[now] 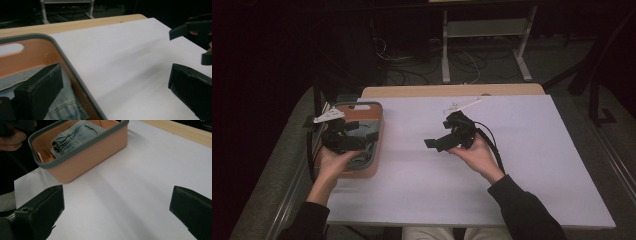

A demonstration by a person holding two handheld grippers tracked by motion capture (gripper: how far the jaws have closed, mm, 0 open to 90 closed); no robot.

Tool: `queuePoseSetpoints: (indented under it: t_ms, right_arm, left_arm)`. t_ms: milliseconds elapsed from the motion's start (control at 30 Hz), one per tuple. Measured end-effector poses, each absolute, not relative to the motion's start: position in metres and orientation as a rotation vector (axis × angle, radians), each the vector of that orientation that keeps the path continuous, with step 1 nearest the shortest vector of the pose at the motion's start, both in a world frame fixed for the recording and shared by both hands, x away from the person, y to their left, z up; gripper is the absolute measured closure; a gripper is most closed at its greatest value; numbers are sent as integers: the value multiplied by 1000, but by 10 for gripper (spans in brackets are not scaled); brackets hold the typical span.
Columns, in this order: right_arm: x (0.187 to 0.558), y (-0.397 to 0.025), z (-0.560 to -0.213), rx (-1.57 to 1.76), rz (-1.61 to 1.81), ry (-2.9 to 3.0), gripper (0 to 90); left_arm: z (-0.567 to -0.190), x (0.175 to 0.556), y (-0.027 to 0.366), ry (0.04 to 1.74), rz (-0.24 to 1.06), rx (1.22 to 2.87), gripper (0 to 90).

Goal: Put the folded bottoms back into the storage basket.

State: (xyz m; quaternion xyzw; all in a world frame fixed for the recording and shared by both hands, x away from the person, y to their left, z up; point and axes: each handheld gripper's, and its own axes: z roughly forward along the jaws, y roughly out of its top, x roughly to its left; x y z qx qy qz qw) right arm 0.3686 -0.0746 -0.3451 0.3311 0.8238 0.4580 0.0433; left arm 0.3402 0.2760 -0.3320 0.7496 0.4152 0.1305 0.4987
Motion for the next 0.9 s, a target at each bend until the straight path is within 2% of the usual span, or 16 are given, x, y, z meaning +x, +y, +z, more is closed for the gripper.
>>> queuePoseSetpoints:
  t_ms: [900]
  right_arm:
    - [336, -136, -368, 1053, 1404, 2452, 0]
  left_arm:
    - [-349, 304, 244, 889, 279, 1832, 0]
